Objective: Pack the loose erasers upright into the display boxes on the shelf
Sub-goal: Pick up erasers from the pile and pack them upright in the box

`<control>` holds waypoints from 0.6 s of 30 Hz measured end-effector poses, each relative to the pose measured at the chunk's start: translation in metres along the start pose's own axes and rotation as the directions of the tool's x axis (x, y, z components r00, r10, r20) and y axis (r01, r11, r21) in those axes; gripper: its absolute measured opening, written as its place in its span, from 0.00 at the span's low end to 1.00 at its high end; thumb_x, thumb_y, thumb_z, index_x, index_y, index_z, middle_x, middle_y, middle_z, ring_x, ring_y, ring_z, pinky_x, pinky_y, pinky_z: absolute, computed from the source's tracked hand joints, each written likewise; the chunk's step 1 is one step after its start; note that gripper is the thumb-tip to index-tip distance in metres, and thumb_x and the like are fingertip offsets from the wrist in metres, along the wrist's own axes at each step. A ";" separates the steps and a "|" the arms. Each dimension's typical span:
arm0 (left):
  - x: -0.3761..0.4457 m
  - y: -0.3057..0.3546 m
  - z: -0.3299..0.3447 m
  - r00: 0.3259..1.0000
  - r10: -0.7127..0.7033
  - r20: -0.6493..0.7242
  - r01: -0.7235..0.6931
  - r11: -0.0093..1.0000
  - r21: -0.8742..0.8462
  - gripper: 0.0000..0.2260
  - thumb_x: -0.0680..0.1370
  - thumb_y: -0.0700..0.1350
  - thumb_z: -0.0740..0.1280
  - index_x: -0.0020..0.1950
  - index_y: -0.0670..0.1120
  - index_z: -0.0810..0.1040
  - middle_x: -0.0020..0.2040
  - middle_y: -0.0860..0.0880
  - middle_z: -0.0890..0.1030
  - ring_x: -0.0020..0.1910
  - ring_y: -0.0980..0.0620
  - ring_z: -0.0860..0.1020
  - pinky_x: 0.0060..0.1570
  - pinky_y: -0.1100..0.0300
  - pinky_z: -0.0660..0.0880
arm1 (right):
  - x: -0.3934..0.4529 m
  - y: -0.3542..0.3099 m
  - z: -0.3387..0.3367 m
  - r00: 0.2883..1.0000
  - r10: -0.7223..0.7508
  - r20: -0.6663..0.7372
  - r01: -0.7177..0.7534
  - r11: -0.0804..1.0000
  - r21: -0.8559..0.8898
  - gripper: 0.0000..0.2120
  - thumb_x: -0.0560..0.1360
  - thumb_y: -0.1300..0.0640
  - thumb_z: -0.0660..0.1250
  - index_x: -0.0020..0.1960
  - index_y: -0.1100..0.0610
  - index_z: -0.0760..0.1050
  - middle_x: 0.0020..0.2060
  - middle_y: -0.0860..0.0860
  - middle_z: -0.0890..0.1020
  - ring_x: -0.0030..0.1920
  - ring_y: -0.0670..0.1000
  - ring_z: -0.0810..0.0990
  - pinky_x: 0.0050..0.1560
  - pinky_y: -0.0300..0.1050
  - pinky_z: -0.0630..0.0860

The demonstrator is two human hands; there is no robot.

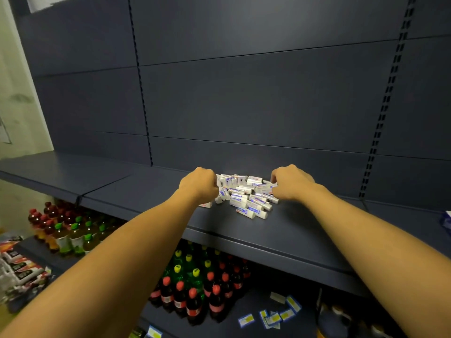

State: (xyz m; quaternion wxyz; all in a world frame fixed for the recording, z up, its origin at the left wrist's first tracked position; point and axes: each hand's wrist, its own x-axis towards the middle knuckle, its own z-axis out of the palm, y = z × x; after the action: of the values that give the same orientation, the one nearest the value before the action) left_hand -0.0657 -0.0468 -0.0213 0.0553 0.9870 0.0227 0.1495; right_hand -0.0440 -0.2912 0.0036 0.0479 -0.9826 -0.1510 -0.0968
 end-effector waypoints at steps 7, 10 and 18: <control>0.071 -0.016 0.030 0.998 0.012 0.061 -0.015 0.999 0.049 0.07 0.74 0.39 0.64 0.45 0.42 0.81 0.43 0.44 0.81 0.37 0.44 0.79 0.40 0.51 0.80 | 0.065 0.017 0.019 0.999 0.036 0.005 -0.036 0.999 0.040 0.14 0.72 0.59 0.65 0.57 0.52 0.78 0.53 0.53 0.80 0.49 0.57 0.80 0.48 0.49 0.80; 0.103 -0.018 0.042 0.997 0.037 0.067 -0.043 0.996 0.076 0.07 0.75 0.41 0.65 0.47 0.44 0.82 0.45 0.45 0.81 0.41 0.43 0.81 0.44 0.50 0.82 | 0.093 0.024 0.024 0.999 0.031 0.013 -0.031 0.998 0.046 0.15 0.73 0.60 0.65 0.59 0.52 0.77 0.53 0.53 0.80 0.49 0.56 0.80 0.48 0.50 0.80; 0.163 -0.019 0.079 0.995 0.075 0.064 -0.081 0.992 0.094 0.03 0.76 0.40 0.67 0.48 0.44 0.79 0.52 0.43 0.82 0.45 0.42 0.80 0.46 0.49 0.82 | 0.137 0.034 0.036 1.000 -0.007 0.011 0.007 0.998 0.056 0.13 0.73 0.59 0.66 0.57 0.50 0.78 0.52 0.51 0.80 0.49 0.55 0.80 0.50 0.52 0.81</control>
State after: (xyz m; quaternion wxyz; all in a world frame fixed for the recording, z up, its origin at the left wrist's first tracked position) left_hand 0.1128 -0.0261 -0.0508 0.0021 0.9927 -0.0103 0.1203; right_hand 0.1005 -0.2794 -0.0059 0.0741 -0.9809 -0.1574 -0.0871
